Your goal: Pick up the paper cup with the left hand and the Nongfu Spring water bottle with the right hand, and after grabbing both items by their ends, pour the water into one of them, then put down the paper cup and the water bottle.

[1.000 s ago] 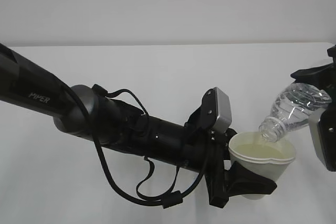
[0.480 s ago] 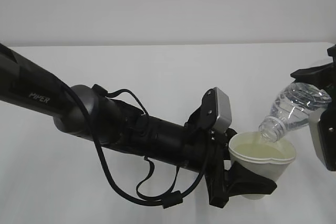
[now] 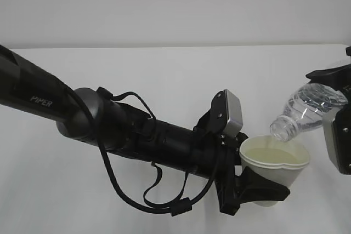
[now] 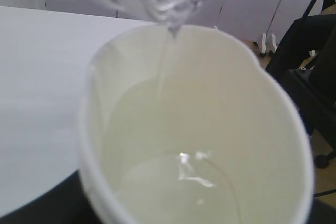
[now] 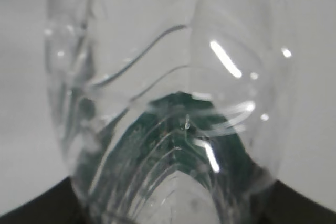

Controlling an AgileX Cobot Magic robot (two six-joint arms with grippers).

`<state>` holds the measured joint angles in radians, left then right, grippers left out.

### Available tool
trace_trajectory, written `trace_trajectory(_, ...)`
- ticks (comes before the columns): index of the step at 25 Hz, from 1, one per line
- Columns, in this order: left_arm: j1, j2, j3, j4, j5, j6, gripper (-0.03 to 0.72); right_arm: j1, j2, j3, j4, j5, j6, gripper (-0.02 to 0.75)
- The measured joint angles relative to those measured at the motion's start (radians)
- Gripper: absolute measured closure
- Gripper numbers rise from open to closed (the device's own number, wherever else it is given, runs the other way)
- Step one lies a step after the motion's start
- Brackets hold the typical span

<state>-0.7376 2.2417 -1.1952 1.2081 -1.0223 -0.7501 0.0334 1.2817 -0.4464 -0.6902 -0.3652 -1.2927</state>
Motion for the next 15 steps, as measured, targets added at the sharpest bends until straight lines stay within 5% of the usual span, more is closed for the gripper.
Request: trace_trajectory(15, 0.0, 0.0, 0.0, -0.025, 0.008, 0.0, 0.274, 0.0, 0.0, 0.0, 0.134, -0.002, 0.026, 0.36)
